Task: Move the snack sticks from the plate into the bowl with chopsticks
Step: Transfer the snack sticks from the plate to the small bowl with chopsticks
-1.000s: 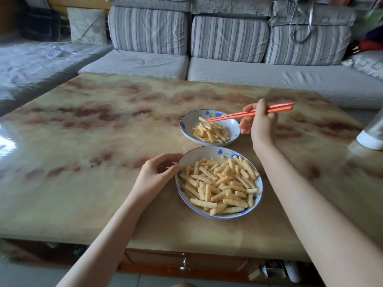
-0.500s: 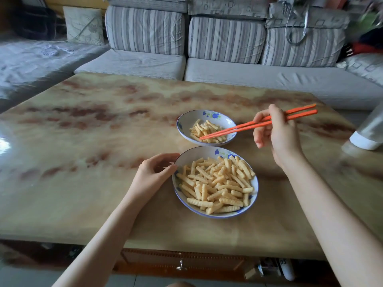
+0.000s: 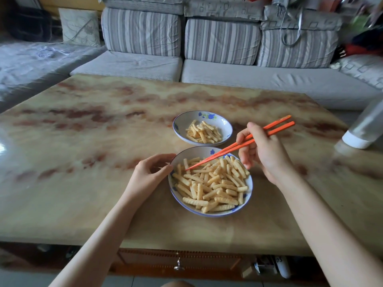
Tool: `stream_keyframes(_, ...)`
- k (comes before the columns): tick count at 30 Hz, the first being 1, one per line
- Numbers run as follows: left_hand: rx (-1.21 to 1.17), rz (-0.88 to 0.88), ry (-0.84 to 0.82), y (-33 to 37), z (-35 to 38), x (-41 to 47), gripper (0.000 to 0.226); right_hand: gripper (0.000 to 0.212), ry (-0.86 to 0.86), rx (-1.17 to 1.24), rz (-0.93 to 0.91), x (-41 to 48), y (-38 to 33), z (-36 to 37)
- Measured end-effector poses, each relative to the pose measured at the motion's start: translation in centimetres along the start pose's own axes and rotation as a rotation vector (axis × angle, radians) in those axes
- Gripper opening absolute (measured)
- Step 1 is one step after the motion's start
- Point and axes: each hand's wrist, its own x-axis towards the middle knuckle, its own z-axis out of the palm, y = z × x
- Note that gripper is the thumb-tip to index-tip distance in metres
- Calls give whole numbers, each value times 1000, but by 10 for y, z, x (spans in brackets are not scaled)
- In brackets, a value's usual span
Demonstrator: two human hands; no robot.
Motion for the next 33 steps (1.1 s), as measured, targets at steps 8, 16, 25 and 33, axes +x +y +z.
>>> stream_keyframes(8, -1, 3, 14, -1, 0, 1, 30, 44, 127, 88, -4, 2, 4, -7)
stream_keyframes(16, -16, -2, 14, -3, 1, 2, 32, 41, 352, 141, -107, 25, 0, -13)
stream_keyframes(25, -18, 6, 13, 0, 1, 1, 32, 47, 376, 14, -154, 58, 10, -3)
stream_keyframes(33, -18, 1, 13, -2, 0, 1, 32, 44, 363, 39, -198, 33, 5, -18)
